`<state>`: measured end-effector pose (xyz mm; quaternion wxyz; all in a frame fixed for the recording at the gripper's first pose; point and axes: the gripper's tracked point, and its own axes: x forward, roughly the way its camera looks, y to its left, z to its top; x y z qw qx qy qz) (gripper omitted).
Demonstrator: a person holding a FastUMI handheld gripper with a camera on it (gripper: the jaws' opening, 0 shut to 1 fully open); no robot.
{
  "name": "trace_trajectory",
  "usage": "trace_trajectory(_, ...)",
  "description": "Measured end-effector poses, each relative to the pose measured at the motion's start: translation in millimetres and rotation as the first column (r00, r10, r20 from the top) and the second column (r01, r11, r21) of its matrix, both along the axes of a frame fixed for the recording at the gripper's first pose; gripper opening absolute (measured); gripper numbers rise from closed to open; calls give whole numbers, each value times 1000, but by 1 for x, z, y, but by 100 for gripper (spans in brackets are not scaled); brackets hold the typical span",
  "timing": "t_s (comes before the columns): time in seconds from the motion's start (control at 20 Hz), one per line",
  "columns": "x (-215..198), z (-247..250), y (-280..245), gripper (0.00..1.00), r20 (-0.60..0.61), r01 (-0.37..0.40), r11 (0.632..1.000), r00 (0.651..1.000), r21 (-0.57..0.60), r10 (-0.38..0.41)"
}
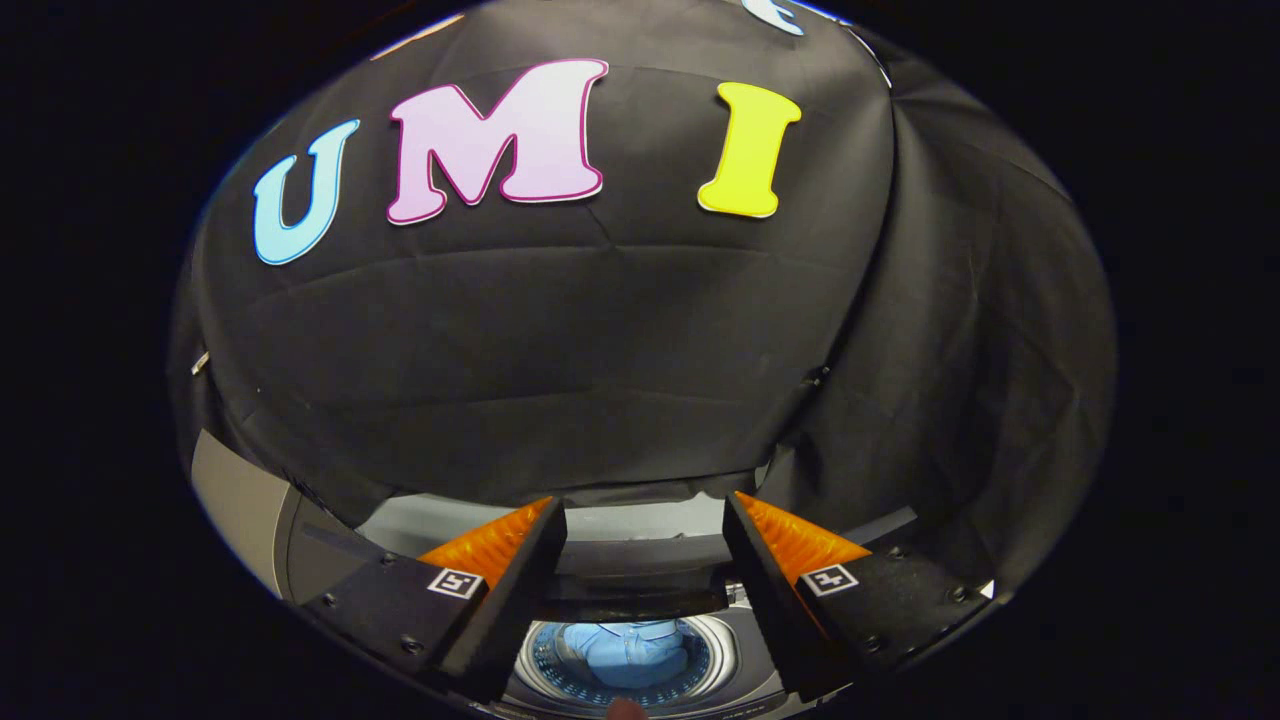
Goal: Put the clothes into the washing machine and then close the washing machine lid.
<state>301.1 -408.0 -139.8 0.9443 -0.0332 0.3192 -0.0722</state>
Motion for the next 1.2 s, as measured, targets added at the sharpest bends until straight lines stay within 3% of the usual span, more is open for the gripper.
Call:
trace_trajectory(0.65, -75, -12, 2, 98, 22, -20, 1000, 1000, 19, 20)
trace_trajectory(1.2, -123, -82, 2, 98, -86, -51, 998, 995, 44, 55)
